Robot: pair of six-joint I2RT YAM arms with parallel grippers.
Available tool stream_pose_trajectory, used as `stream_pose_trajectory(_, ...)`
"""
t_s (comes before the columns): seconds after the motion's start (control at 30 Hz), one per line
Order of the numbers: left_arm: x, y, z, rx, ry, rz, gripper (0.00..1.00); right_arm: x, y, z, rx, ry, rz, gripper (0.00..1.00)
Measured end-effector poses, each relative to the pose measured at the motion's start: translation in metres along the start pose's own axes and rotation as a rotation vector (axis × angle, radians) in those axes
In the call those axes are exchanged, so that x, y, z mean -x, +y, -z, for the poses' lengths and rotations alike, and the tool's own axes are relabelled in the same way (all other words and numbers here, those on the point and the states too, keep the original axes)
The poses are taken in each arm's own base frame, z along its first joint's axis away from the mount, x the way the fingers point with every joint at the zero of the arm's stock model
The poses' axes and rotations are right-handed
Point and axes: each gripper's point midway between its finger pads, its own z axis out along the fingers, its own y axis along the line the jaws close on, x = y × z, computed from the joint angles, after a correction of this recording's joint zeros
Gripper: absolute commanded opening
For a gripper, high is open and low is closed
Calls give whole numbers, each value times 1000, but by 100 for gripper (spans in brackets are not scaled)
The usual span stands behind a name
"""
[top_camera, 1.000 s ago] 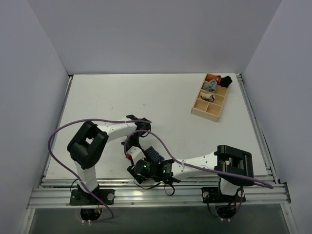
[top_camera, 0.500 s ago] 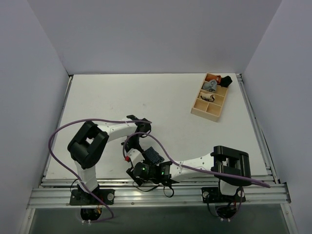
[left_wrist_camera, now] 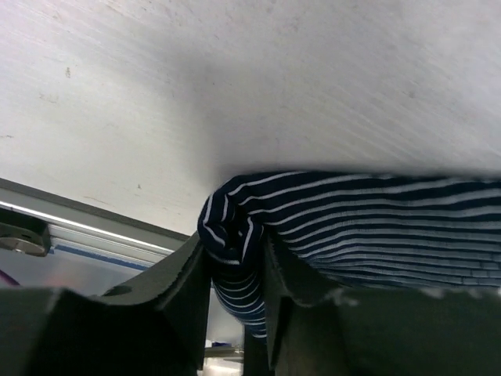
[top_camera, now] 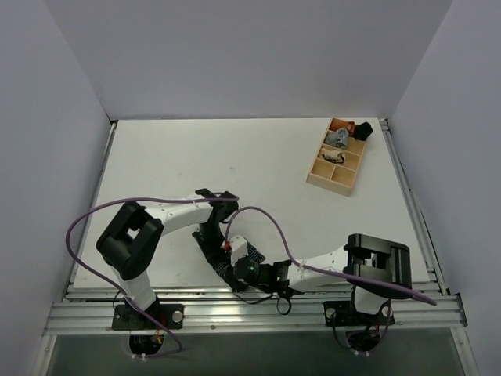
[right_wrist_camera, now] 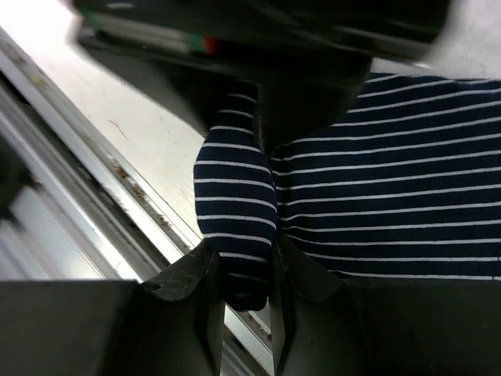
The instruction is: Roll the underwear
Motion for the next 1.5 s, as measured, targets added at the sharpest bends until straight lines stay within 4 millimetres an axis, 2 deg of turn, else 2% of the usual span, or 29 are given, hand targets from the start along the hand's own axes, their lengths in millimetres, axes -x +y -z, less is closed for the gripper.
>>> stream_pose_trajectory(0.13, 9, -2, 15, -99, -44, 36, 52, 3, -7, 1, 96, -24, -138, 0)
stream_pose_trajectory(0.3, 24, 1, 49, -224, -152, 65, 56, 4, -7, 1, 184, -50, -222, 0)
stream_pose_trajectory(0.4, 25, 1, 59, -281, -194, 63, 57, 6, -2, -2, 222, -65, -249, 0)
stream_pose_trajectory(0.5, 21, 2, 55, -309, -210, 56, 57, 9, 1, -5, 251, -83, -276, 0)
stream_pose_trajectory(0.67, 15, 5, 34, -338, -213, 41, 59, 9, 1, -4, 269, -93, -298, 0)
stream_pose_trajectory(0.83, 16, -5, 29, -365, -215, 32, 59, 10, 0, -4, 276, -94, -310, 1)
stream_pose_trajectory(0.9, 17, -9, 22, -351, -204, 28, 56, 10, 0, -4, 278, -92, -309, 3)
stream_pose_trajectory(0.93, 17, -11, 16, -338, -198, 26, 46, 9, 0, -4, 277, -90, -308, 9)
stream_pose_trajectory(1.0, 18, -15, 5, -313, -187, 17, 35, 10, 0, -5, 275, -84, -301, 15)
stream_pose_trajectory(1.03, 17, -17, 0, -304, -178, 9, 27, 10, 0, -5, 270, -79, -295, 19)
stream_pose_trajectory(1.1, 17, -23, 0, -301, -167, -8, 19, 11, -2, -5, 251, -59, -280, 23)
stream_pose_trajectory(1.13, 16, -26, 1, -304, -166, -18, 11, 10, -4, -3, 240, -51, -274, 31)
stream_pose_trajectory(1.2, 14, -30, 2, -307, -167, -36, 4, 11, -12, 2, 206, -29, -258, 38)
stream_pose_trajectory(1.23, 13, -32, 2, -307, -167, -40, 2, 12, -18, 5, 183, -18, -247, 43)
stream_pose_trajectory(1.37, 14, -35, 4, -264, -167, -36, 2, 19, -40, 15, 74, 24, -167, 49)
stream_pose_trajectory(1.5, 18, -38, 5, -190, -167, -44, 2, 46, -47, 25, 7, 14, -52, 51)
